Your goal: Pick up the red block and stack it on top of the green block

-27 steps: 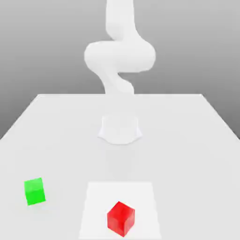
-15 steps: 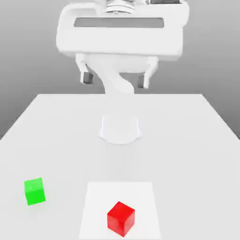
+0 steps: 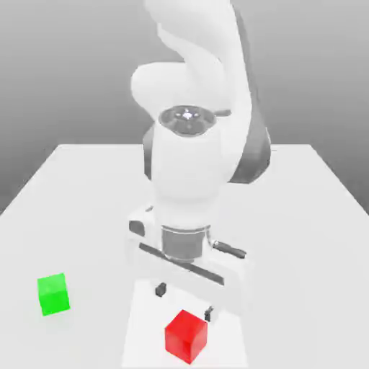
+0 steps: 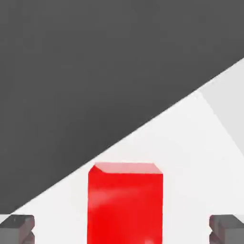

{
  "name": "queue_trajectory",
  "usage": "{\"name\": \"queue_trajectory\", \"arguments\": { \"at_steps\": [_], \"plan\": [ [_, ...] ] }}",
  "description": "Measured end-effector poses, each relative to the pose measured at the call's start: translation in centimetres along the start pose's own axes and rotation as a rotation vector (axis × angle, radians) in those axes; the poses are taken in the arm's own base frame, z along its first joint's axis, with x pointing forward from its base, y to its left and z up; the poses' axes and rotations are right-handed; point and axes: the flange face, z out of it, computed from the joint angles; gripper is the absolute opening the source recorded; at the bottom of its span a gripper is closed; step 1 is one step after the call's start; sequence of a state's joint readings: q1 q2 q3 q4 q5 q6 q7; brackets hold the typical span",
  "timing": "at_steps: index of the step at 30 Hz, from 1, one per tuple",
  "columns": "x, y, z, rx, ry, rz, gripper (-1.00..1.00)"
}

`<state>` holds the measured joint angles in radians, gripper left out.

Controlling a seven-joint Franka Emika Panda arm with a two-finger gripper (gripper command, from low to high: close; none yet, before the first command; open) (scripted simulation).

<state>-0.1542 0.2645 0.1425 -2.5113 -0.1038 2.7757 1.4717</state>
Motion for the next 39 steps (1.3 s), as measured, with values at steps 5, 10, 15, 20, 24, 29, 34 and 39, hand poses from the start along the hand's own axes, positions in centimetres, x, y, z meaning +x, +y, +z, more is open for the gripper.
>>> {"name": "queue_trajectory", "arguments": {
  "at_steps": [5,10,15,20,24,29,34,39],
  "plan": [
    [-0.1,0.2,3.4,-0.003,-0.001,0.001,-1.0],
    [-0.1,0.2,3.3,-0.002,-0.001,0.001,-1.0],
    [0.0,0.2,-2.0,-0.002,-0.001,0.005,-1.0],
    [4.3,1.6,-3.6,0.002,-0.007,0.213,-1.0],
    [8.1,3.3,-4.3,0.005,-0.01,0.406,-1.0],
    [13.0,6.1,-5.1,0.007,-0.012,0.658,-1.0],
    [17.2,9.4,-5.8,0.006,-0.01,0.905,-1.0],
    [20.9,13.0,-6.3,0.003,-0.004,1.147,-1.0]
  ]
}}
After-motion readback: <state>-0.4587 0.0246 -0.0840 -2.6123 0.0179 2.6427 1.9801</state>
